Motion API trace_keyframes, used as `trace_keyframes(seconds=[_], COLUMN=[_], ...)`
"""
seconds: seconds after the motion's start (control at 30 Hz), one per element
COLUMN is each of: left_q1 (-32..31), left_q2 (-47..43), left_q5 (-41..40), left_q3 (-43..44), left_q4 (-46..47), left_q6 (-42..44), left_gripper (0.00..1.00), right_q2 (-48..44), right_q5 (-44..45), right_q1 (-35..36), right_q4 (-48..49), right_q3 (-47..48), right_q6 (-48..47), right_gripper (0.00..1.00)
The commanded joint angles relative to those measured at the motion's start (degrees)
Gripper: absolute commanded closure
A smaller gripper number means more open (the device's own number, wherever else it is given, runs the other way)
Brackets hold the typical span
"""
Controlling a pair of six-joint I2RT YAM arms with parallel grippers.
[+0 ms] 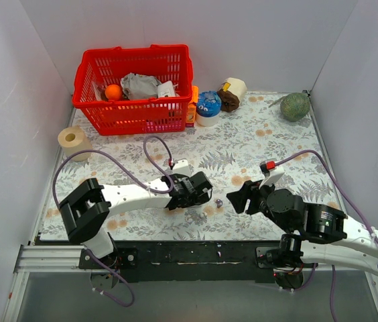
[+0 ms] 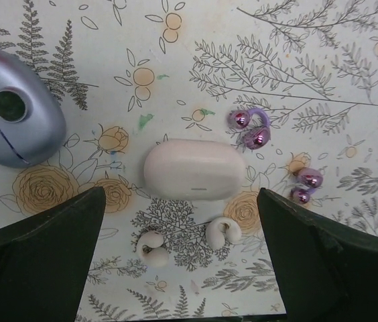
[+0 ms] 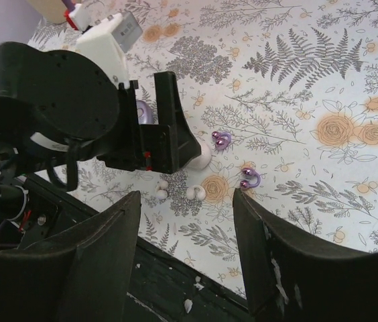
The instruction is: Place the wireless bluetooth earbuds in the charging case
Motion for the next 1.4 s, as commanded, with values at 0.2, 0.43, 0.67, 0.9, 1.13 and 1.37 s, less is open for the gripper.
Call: trace_keyframes(seconds=[0.2, 0.43, 0.67, 0.9, 1.13, 1.37], left_q1=[0.1, 0.0, 0.3, 0.9, 1.6, 1.6], left_q2=[6.1, 7.1, 7.8, 9.0, 9.3, 11.4], left_q5=[0.4, 2.1, 3.3, 3.7, 3.5, 3.5], left_q3=[4.5, 4.8, 3.7, 3.6, 2.8, 3.0], left_q4=[1.3, 4.3, 4.9, 4.9, 4.4, 2.7], left_q6=[7.9, 12.8, 14.2, 14.8, 13.6, 11.8], left_gripper=[0.02, 0.02, 0.02, 0.02, 0.09, 0.11], right_q2=[-0.6, -0.7, -1.3, -1.2, -1.6, -2.5], right_q5=[-0.3, -0.2, -0.1, 0.0, 0.1, 0.2], right_q1=[-0.1, -0.1, -0.1, -0.1, -0.1, -0.1], right_q4=[-0.3, -0.4, -0.5, -0.5, -0.6, -1.1], right_q3=[-0.8, -0.9, -1.1, -1.2, -1.5, -2.0], right_q6=[0.6, 0.2, 0.2, 0.2, 0.3, 0.7], right_gripper=[0.36, 0.36, 0.36, 0.36, 0.36, 0.36])
